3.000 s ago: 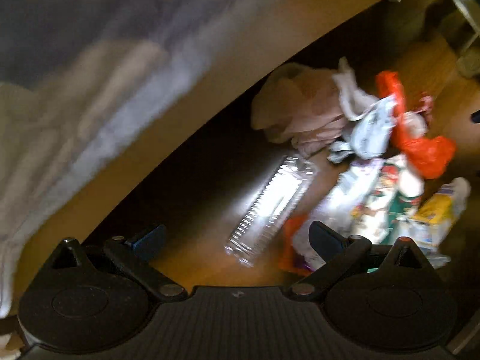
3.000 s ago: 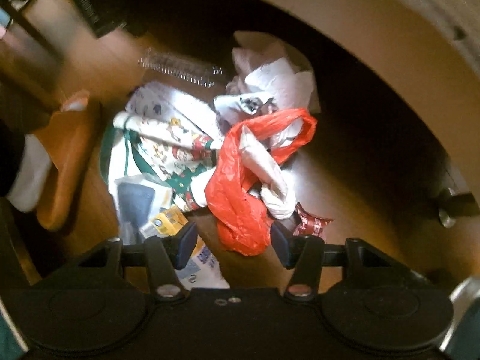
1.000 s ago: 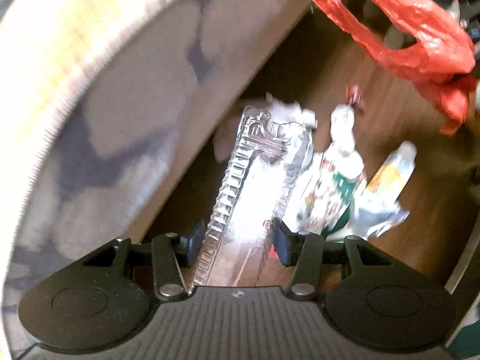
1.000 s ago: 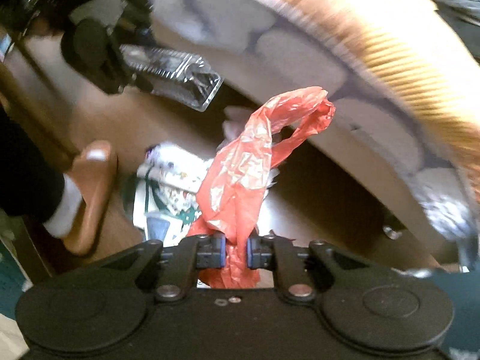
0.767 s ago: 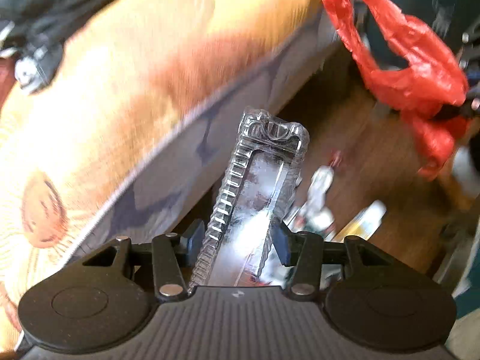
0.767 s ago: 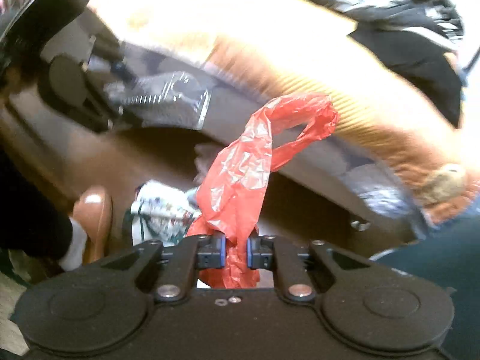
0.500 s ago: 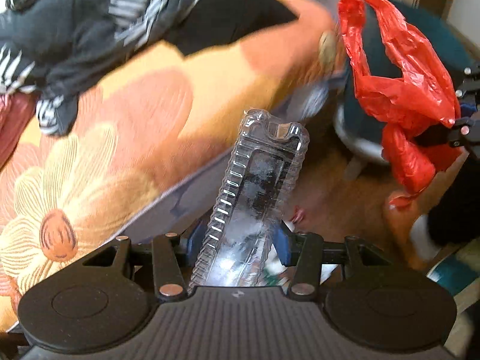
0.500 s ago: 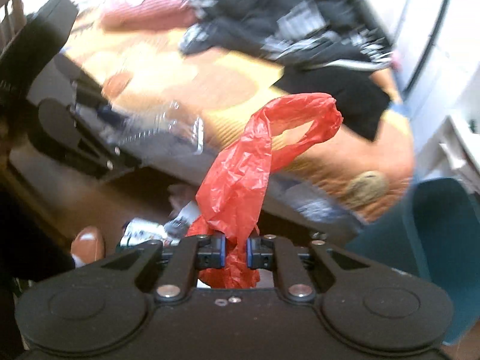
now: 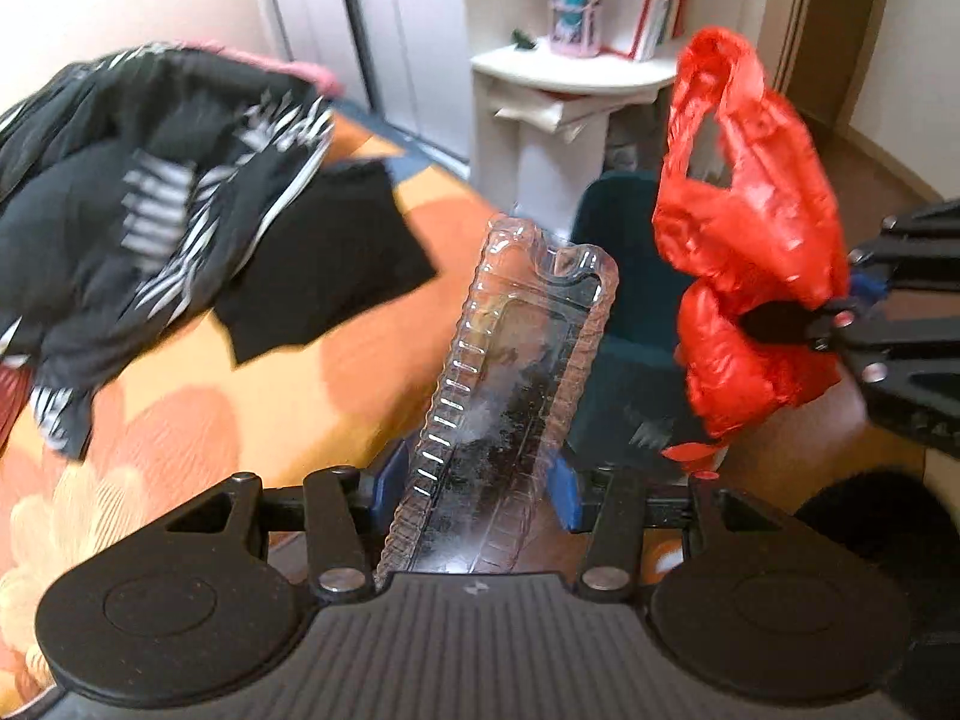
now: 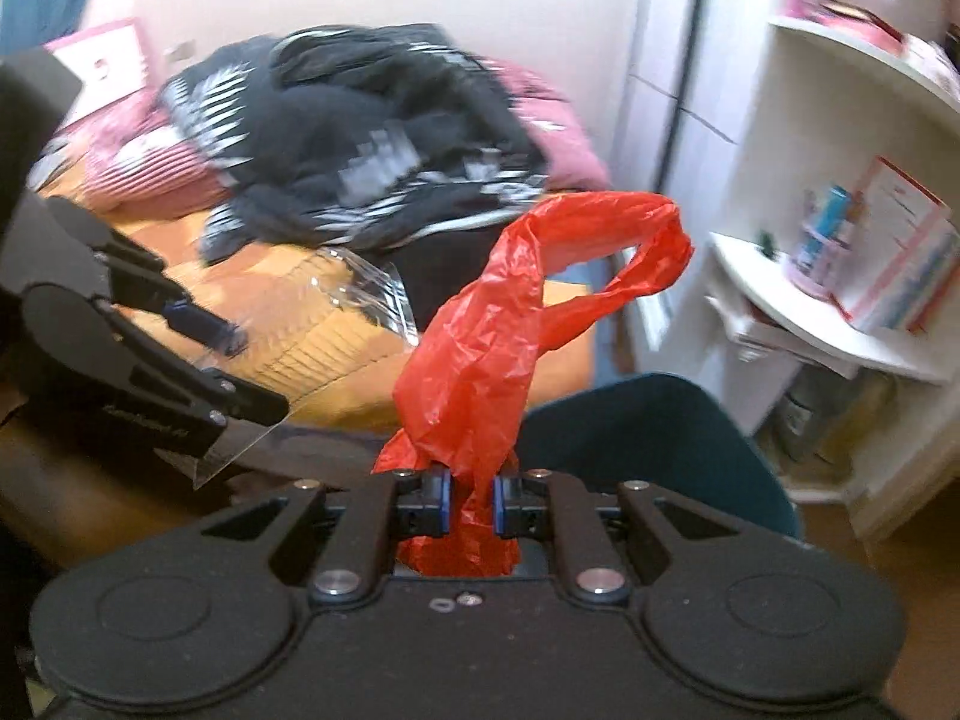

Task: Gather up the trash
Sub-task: 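Lift the tray and red bag out toward the teal bin with both grippers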

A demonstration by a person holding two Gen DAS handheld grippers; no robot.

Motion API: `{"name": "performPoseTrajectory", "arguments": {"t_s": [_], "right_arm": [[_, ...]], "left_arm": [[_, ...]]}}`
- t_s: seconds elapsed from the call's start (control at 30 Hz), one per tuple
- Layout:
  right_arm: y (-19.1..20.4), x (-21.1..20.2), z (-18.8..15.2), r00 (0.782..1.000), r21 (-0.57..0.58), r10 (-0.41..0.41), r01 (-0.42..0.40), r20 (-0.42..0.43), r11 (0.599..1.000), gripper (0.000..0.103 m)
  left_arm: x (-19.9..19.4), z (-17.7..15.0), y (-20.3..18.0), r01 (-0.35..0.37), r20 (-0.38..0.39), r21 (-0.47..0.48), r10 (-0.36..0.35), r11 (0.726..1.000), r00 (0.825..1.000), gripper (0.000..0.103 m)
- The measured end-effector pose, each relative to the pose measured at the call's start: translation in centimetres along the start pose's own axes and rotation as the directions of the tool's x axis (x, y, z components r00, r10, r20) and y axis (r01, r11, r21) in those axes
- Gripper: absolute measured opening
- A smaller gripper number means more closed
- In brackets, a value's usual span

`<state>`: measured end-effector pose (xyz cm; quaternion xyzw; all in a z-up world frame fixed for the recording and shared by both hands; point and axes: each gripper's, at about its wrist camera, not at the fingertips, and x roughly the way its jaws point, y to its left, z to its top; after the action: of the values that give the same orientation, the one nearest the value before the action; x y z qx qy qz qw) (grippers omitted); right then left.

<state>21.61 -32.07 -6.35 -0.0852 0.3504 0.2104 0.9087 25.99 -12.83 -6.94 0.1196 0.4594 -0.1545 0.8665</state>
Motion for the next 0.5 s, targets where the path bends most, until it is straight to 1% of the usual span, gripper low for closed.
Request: {"name": "performPoseTrajectory", "arguments": {"t_s": [0.07, 0.23, 0.37, 0.5], "right_arm": [[-2.0, 0.7, 0.1, 1.0, 0.041, -0.028, 0.028, -0.007, 0.999, 0.012], [-6.8, 2.0, -1.0, 0.997, 0.135, -0.07, 0.075, -0.039, 0.988, 0.012], [-8.9, 3.6, -2.2, 0.993, 0.174, -0.081, 0.094, -0.081, 0.98, 0.012], [-10.0, 5.7, -3.6, 0.987, 0.186, -0.084, 0.108, -0.134, 0.977, 0.012]], "left_arm": [[0.7, 1.7, -1.3, 0.021, 0.002, -0.007, -0.021, 1.0, 1.0, 0.048], [2.9, 5.8, -4.5, 0.068, -0.014, -0.034, -0.069, 0.997, 0.998, 0.048], [5.9, 8.8, -5.9, 0.099, -0.041, -0.085, -0.103, 0.991, 0.994, 0.048], [8.1, 11.2, -6.7, 0.133, -0.047, -0.155, -0.142, 0.979, 0.989, 0.048]]}}
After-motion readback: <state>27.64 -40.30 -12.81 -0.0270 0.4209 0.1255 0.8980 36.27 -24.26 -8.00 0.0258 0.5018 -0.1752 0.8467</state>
